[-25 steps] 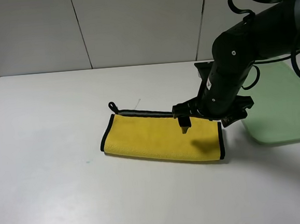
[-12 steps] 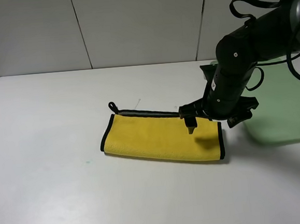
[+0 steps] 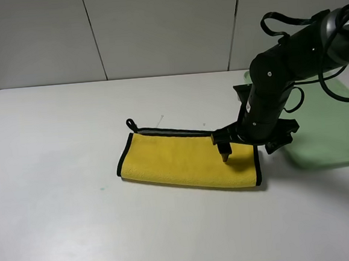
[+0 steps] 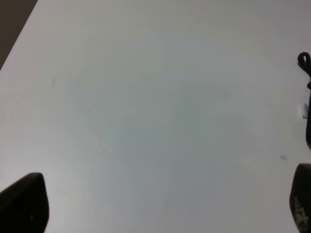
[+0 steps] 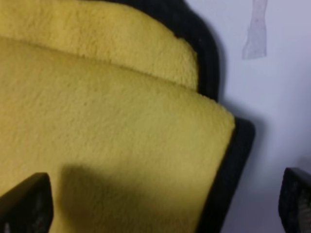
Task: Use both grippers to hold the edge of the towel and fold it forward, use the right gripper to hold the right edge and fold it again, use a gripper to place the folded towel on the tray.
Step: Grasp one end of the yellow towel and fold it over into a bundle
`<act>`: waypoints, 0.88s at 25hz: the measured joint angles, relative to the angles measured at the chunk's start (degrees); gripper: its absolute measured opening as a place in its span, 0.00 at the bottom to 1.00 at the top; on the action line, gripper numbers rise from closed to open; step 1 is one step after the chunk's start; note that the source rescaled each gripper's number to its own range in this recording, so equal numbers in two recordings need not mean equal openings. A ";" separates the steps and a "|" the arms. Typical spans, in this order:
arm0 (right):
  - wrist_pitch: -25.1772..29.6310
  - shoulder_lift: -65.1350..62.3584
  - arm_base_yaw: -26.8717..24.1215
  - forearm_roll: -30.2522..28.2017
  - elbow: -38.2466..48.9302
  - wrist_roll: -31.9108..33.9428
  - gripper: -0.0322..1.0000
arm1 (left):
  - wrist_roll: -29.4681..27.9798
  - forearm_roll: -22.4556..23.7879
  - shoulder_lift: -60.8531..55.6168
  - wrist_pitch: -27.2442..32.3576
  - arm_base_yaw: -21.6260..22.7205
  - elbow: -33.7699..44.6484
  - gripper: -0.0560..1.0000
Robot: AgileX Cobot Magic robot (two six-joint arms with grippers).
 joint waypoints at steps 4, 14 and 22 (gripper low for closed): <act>-0.53 2.61 0.00 0.26 -0.04 -1.18 1.00 | 0.00 0.02 0.00 0.00 0.00 0.00 1.00; -1.17 5.04 -0.57 4.49 -0.76 -6.49 1.00 | 0.00 0.02 0.00 0.00 0.00 0.00 1.00; -1.77 5.39 -0.36 6.64 -1.03 -7.44 0.74 | 0.00 0.02 0.00 0.00 0.00 0.00 1.00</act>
